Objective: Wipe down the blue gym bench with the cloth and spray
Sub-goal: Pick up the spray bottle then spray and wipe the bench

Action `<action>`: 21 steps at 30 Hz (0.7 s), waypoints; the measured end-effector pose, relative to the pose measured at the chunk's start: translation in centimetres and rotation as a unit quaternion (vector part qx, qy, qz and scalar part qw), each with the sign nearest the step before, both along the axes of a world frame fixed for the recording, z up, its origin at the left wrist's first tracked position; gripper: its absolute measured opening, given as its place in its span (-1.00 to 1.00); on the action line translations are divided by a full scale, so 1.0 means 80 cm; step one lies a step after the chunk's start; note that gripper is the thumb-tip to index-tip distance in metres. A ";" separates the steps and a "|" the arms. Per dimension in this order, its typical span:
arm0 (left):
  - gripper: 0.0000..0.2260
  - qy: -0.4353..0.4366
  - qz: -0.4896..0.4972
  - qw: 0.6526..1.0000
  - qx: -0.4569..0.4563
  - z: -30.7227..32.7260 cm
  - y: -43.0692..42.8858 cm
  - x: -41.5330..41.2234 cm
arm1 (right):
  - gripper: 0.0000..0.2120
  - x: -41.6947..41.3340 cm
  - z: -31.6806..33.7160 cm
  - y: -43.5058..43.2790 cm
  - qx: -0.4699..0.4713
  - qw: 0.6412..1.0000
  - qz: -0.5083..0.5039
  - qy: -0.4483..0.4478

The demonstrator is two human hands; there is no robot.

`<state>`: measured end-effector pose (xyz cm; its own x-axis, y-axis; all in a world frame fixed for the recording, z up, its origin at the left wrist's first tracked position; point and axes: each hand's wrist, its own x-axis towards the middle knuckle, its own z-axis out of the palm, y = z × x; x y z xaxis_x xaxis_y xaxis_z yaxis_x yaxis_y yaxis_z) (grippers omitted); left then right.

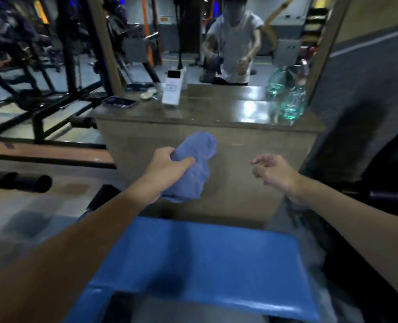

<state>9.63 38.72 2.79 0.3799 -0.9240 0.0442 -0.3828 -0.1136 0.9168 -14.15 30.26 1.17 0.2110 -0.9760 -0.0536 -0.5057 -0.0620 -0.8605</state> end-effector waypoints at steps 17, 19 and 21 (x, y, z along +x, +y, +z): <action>-0.79 -0.030 -0.096 0.993 -0.062 0.031 -0.424 -0.055 | -0.15 -0.106 0.061 -0.402 -0.115 0.943 -0.312 0.002; -0.77 -0.028 -0.103 0.993 -0.056 0.029 -0.441 -0.064 | -0.34 -0.106 0.061 -0.419 -0.117 0.949 -0.290 -0.038; -0.75 -0.024 -0.110 0.992 -0.053 0.027 -0.450 -0.073 | -0.51 -0.107 0.060 -0.434 -0.126 0.955 -0.263 -0.060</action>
